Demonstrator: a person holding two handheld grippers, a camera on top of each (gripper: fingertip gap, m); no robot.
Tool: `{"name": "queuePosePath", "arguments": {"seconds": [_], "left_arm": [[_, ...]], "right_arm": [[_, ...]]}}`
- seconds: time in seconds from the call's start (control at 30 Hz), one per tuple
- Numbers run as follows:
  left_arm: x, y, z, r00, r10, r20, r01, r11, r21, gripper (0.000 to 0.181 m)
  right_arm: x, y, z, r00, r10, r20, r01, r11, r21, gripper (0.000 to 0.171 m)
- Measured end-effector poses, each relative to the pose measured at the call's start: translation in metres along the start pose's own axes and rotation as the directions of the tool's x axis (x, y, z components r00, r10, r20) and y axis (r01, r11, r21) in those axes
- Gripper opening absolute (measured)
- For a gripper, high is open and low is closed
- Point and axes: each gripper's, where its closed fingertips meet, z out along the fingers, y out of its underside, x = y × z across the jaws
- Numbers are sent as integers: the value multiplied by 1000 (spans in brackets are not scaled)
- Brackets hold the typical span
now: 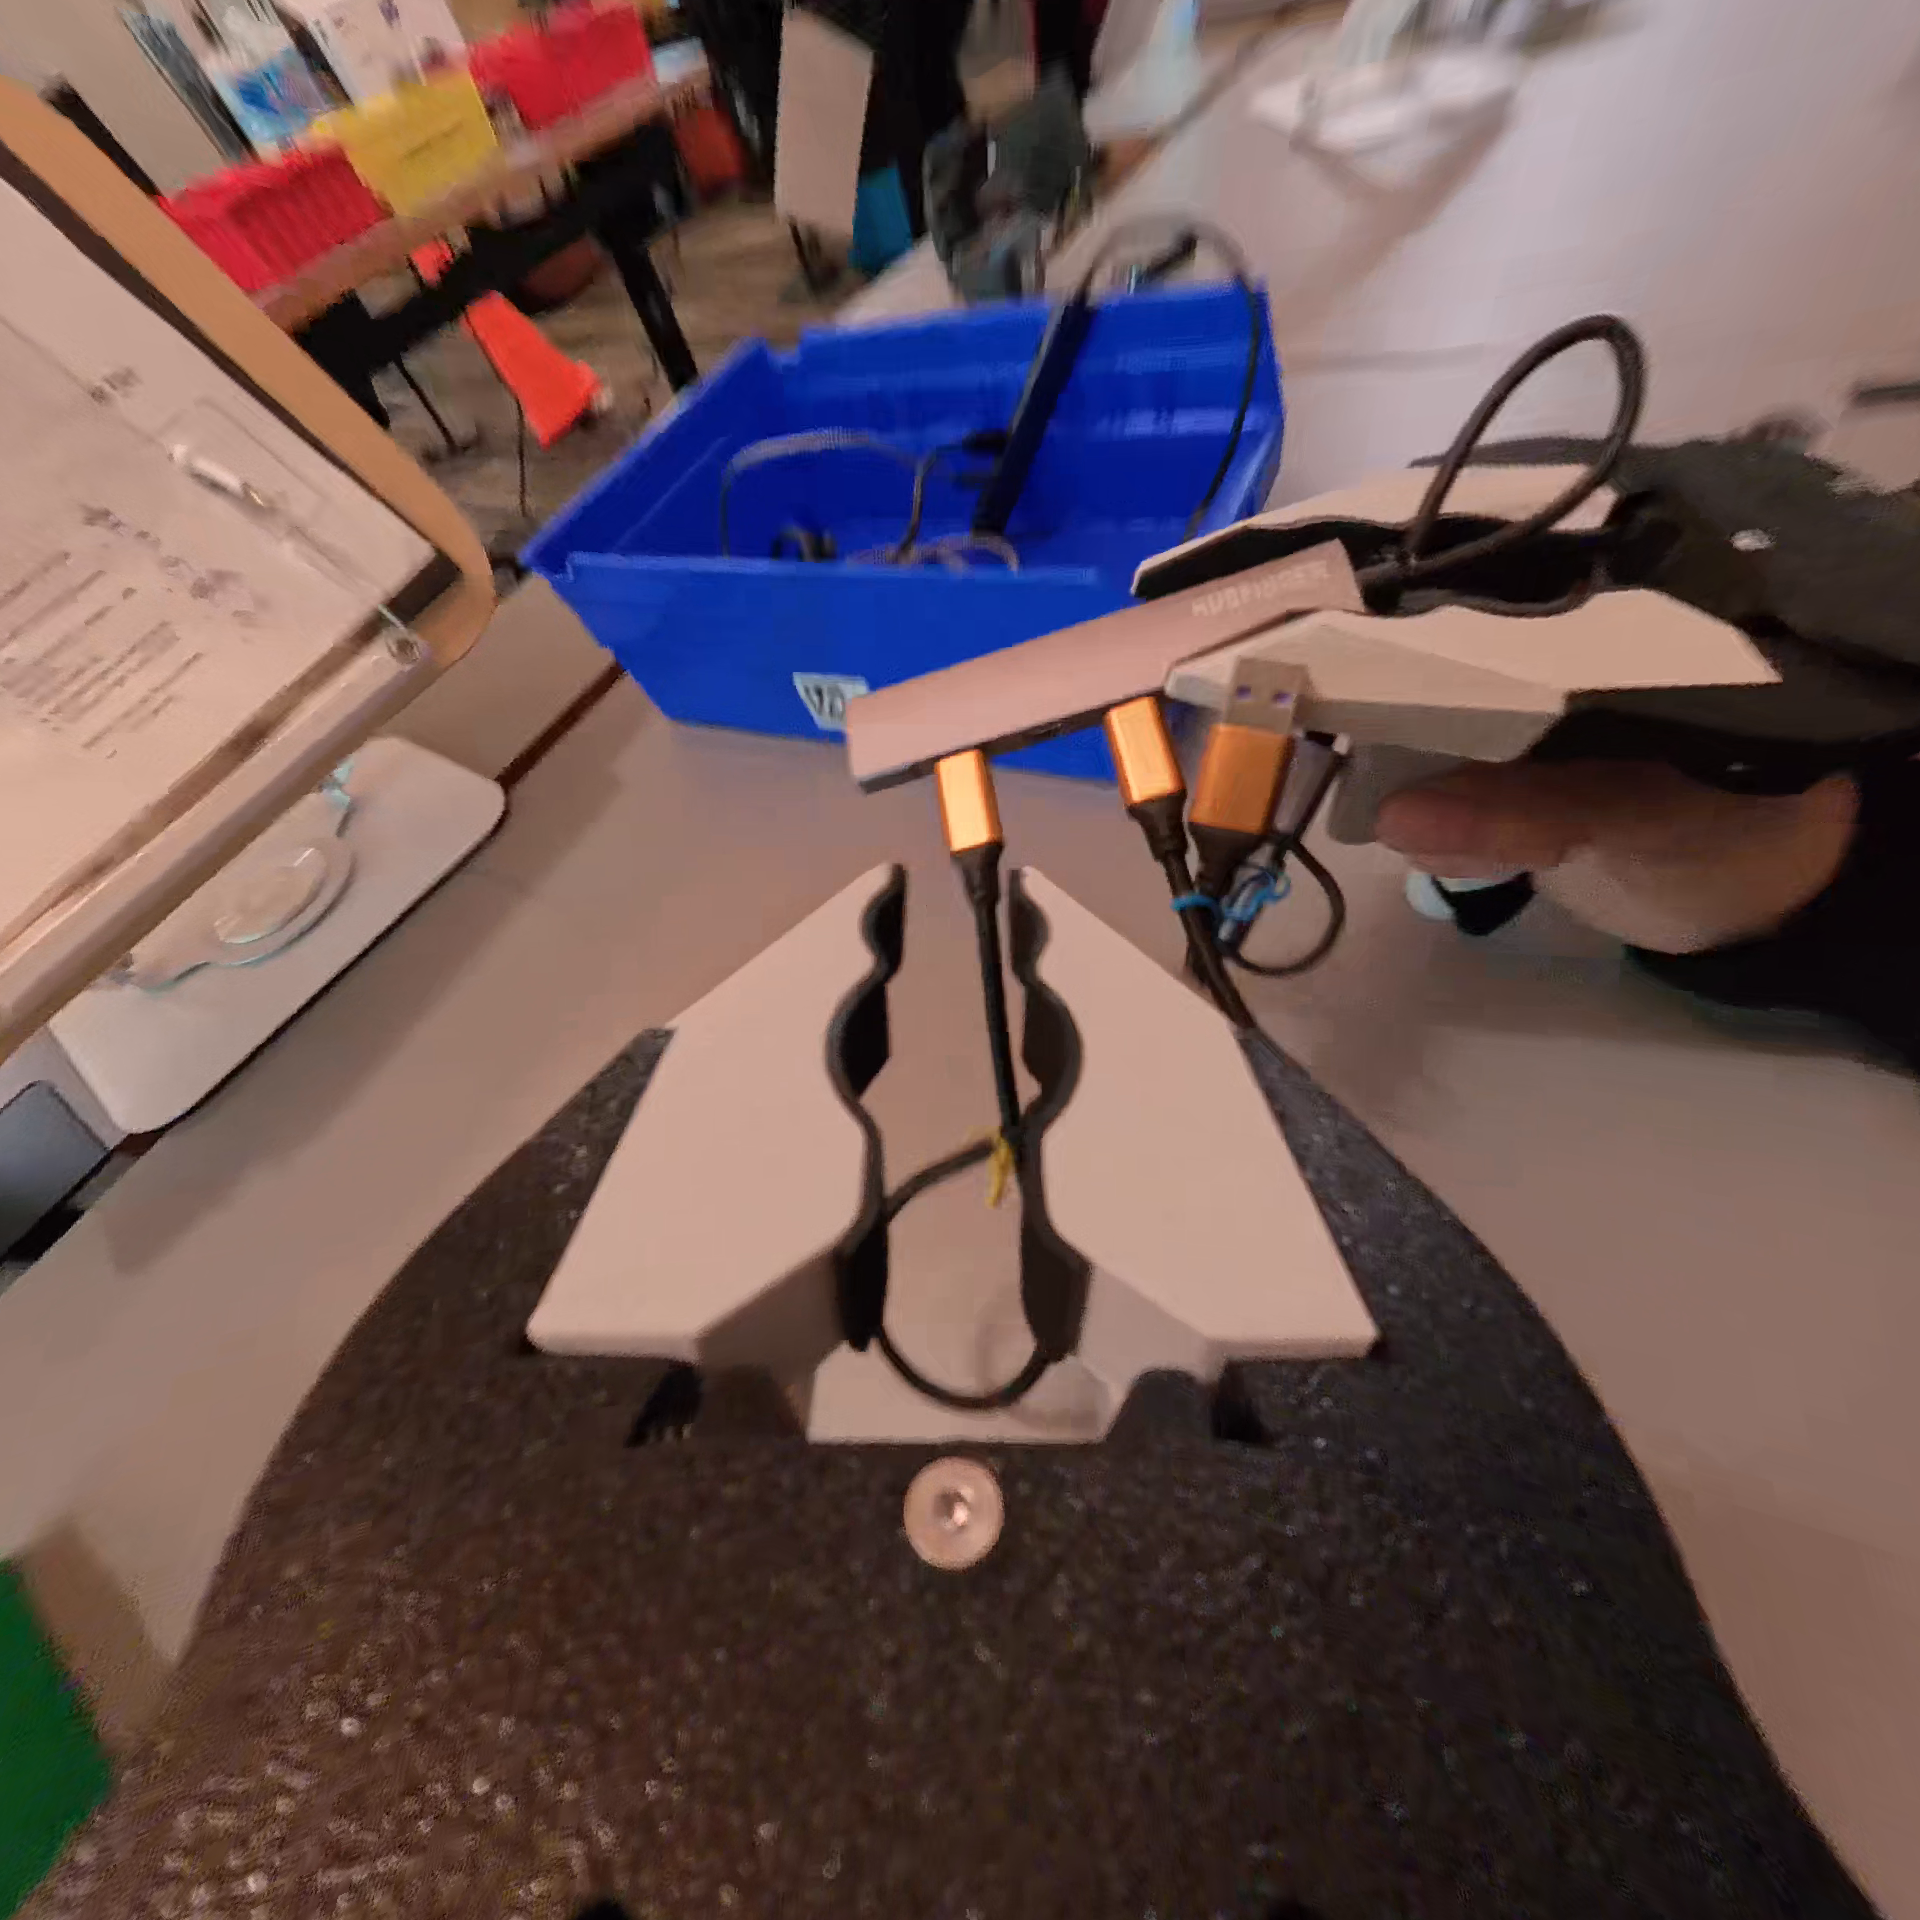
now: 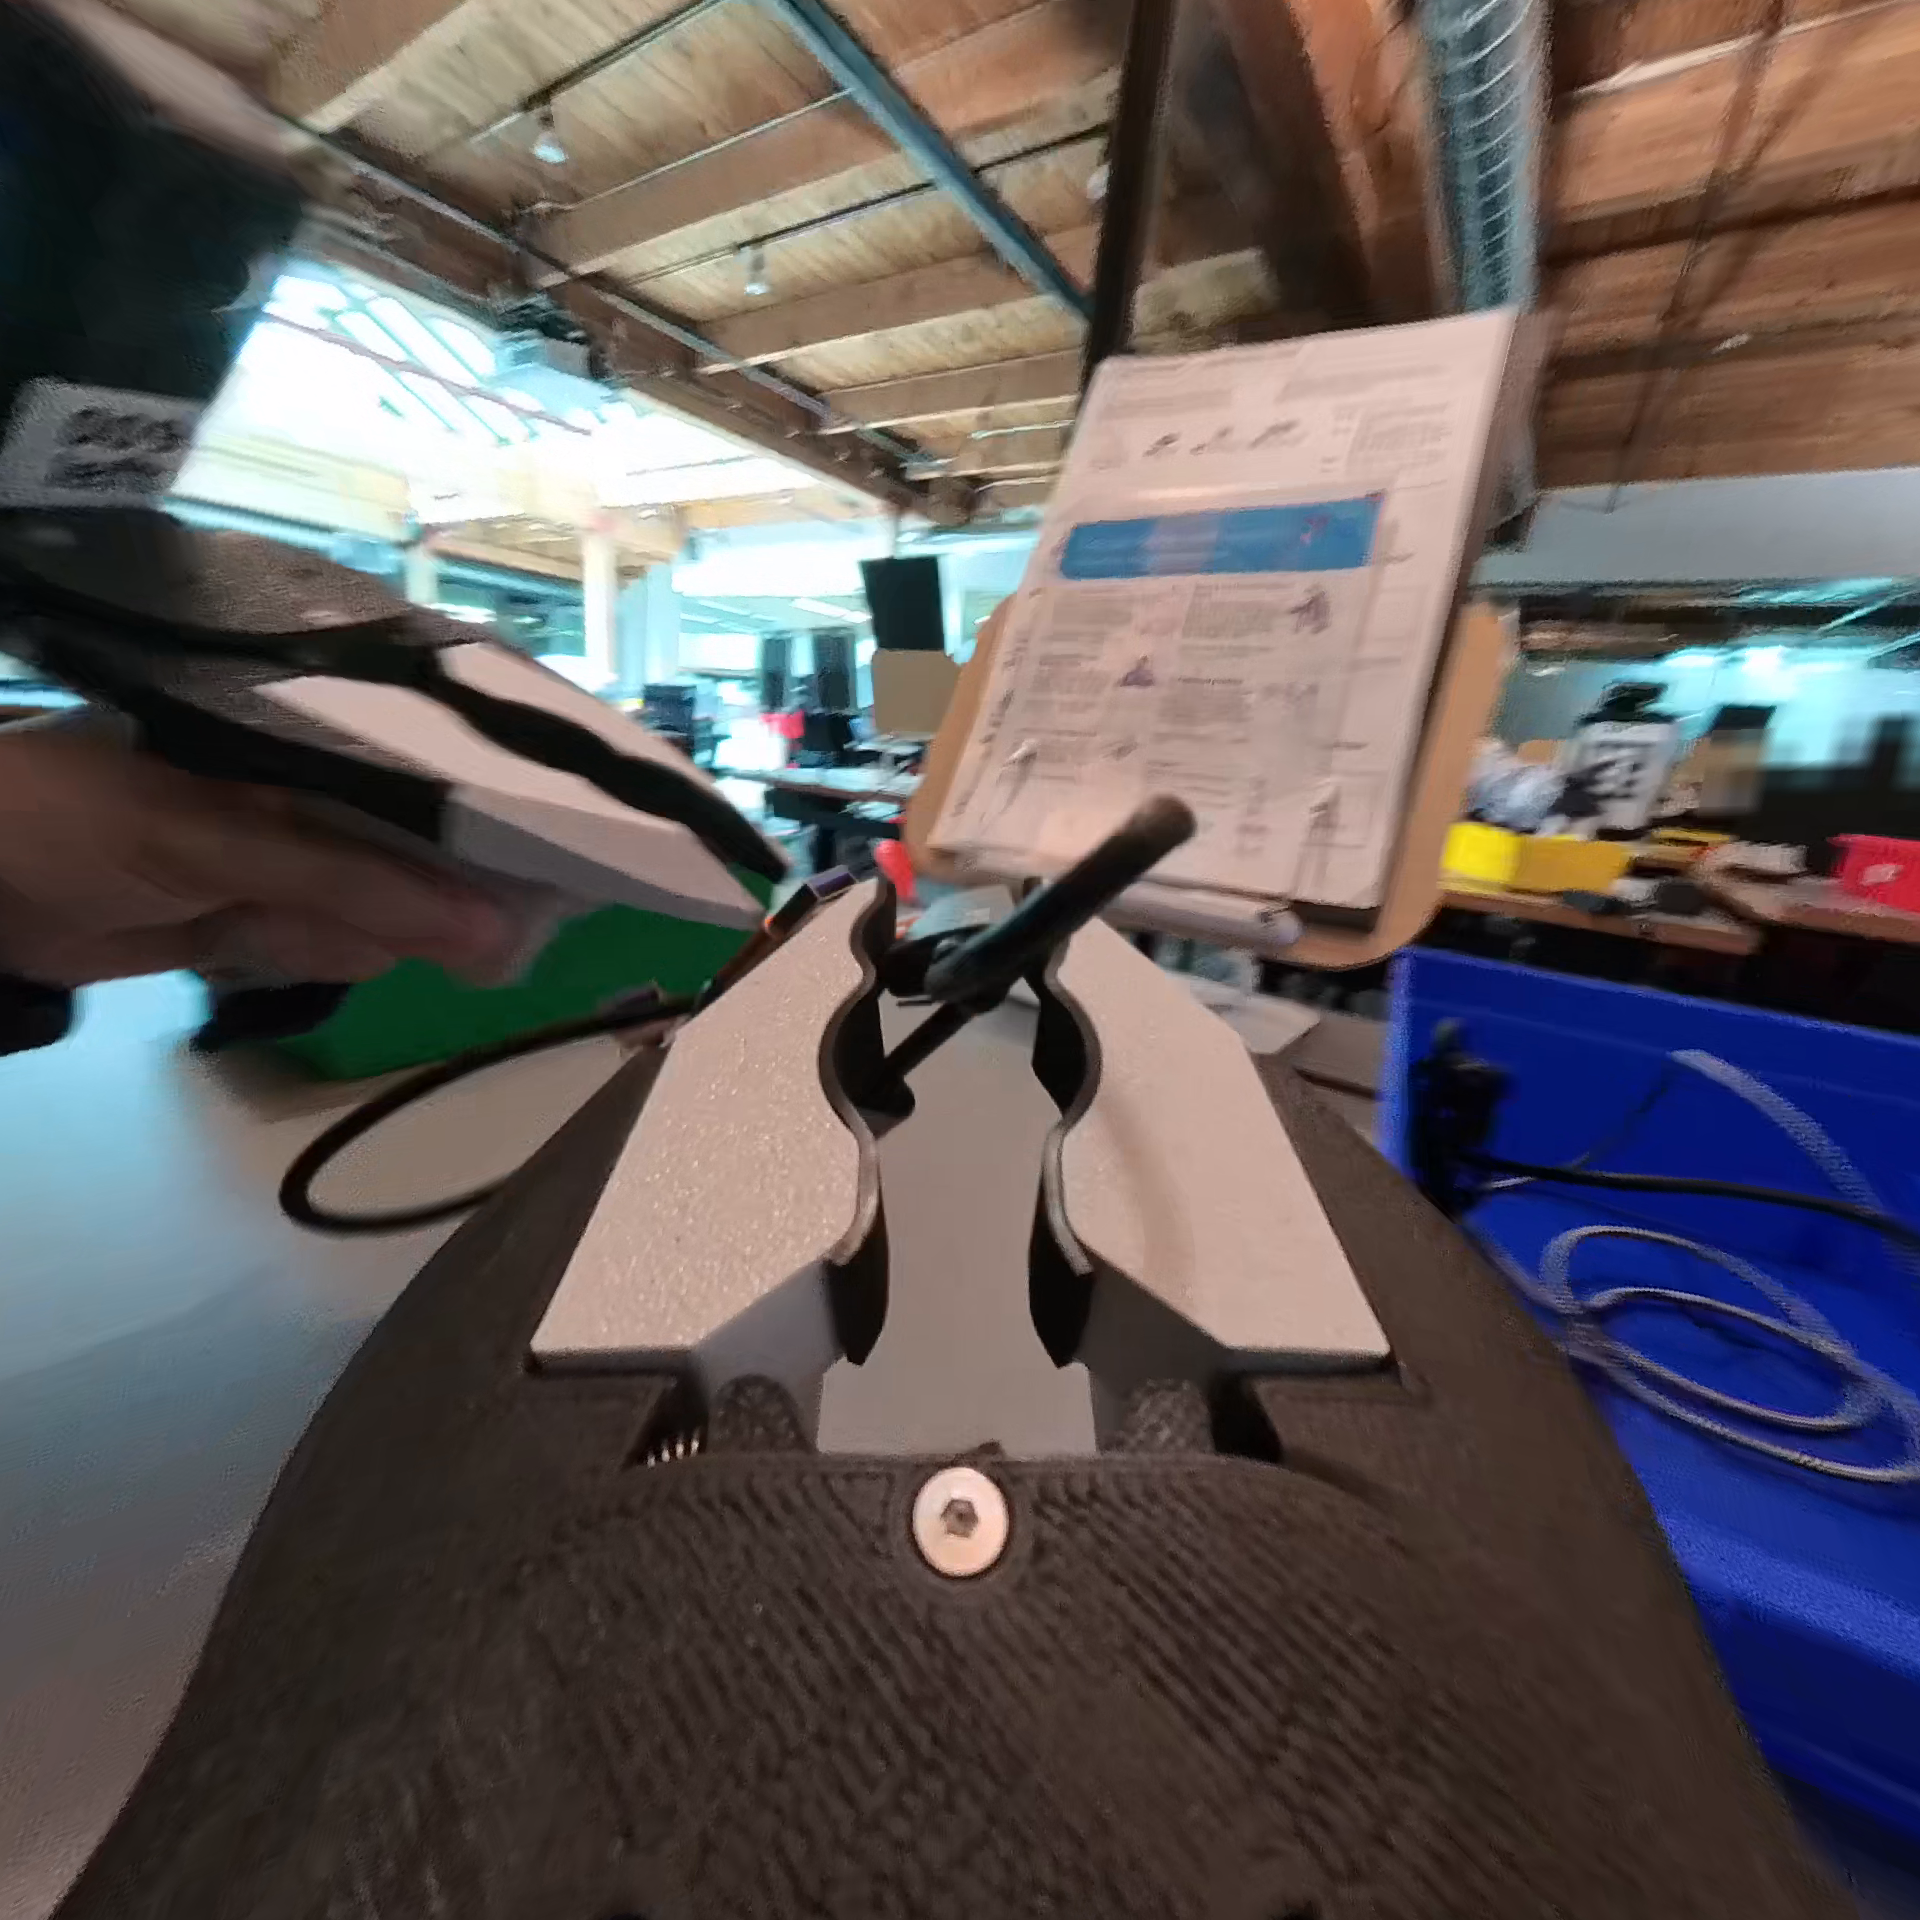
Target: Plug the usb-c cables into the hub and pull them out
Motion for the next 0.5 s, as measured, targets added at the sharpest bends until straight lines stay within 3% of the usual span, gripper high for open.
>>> {"name": "queuePosePath", "arguments": {"seconds": [0.07, 0.23, 0.37, 0.5], "left_arm": [[-2, -12, -16, 999, -36, 7, 35, 994, 101, 35], [-10, 14, -35, 993, -118, -16, 119, 985, 129, 39], [0, 51, -35, 978, -188, -89, 196, 977, 90, 39], [5, 62, -38, 971, -205, -124, 218, 971, 102, 35]], "right_arm": [[25, -22, -10, 995, -28, -95, 32, 999, 43, 23], [76, -79, -44, 965, -73, -251, 107, 986, 125, 23], [108, -93, -52, 912, -244, -331, 262, 965, 10, 22], [134, -93, -21, 885, -399, -240, 376, 916, -137, 21]]}}
